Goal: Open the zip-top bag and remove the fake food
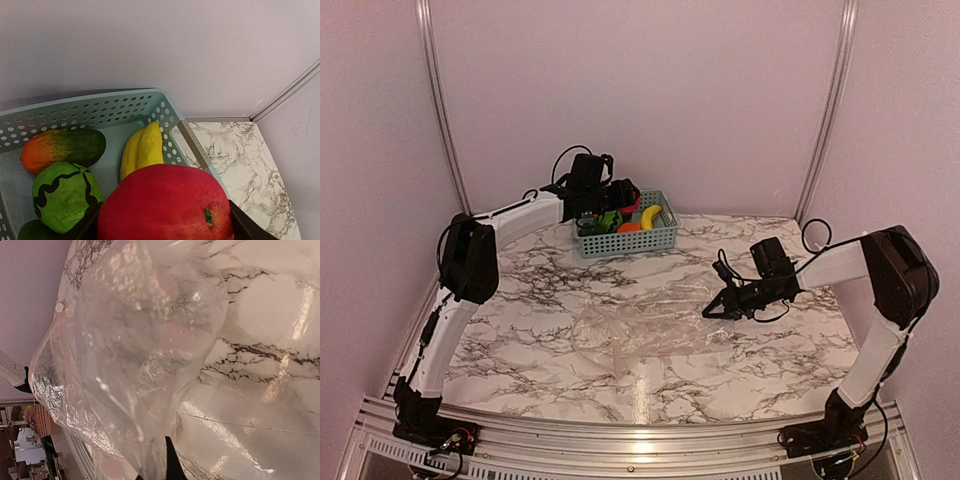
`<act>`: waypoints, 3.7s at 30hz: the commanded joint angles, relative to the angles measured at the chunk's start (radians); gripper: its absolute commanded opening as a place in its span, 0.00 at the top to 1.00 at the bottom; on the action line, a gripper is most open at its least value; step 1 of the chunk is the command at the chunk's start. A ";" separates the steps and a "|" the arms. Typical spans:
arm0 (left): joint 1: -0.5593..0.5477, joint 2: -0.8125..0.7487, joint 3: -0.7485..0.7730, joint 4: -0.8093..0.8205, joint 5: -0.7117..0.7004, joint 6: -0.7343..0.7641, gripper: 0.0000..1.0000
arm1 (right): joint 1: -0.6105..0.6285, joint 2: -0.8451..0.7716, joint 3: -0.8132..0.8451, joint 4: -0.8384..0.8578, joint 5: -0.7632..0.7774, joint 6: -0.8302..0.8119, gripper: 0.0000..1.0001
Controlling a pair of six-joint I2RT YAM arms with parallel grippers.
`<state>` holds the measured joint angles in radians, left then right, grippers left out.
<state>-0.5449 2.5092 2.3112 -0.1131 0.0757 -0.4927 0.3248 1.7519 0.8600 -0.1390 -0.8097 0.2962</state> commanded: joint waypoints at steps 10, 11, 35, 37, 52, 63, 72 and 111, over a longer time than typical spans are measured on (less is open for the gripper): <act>0.039 0.127 0.109 0.023 -0.017 -0.055 0.08 | 0.011 -0.050 0.005 -0.028 -0.001 -0.016 1.00; 0.044 0.122 0.114 0.013 -0.013 -0.059 0.03 | 0.012 -0.053 0.003 -0.022 0.001 -0.014 1.00; 0.017 -0.988 -1.354 -0.025 0.121 -0.087 0.01 | -0.030 -0.156 -0.050 0.011 0.031 0.064 0.19; 0.005 -1.005 -1.394 -0.009 0.137 -0.115 0.01 | -0.055 -0.160 -0.038 0.000 0.046 0.070 0.17; -0.101 -0.805 -1.332 0.090 0.175 -0.212 0.01 | -0.102 0.090 0.180 0.077 0.043 0.126 0.19; -0.142 -0.635 -1.236 0.148 0.217 -0.235 0.27 | -0.083 0.183 0.219 0.114 0.008 0.145 0.38; -0.120 -0.703 -1.311 0.203 0.198 -0.248 0.91 | -0.112 0.128 0.180 0.076 0.041 0.115 0.81; 0.075 -1.254 -1.532 0.104 0.072 -0.183 0.01 | -0.302 -0.426 0.072 -0.180 0.074 -0.047 0.01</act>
<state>-0.5171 1.3880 0.7689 0.1154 0.2195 -0.7189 0.0280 1.4433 0.9436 -0.3439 -0.7563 0.2676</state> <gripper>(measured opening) 0.989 0.986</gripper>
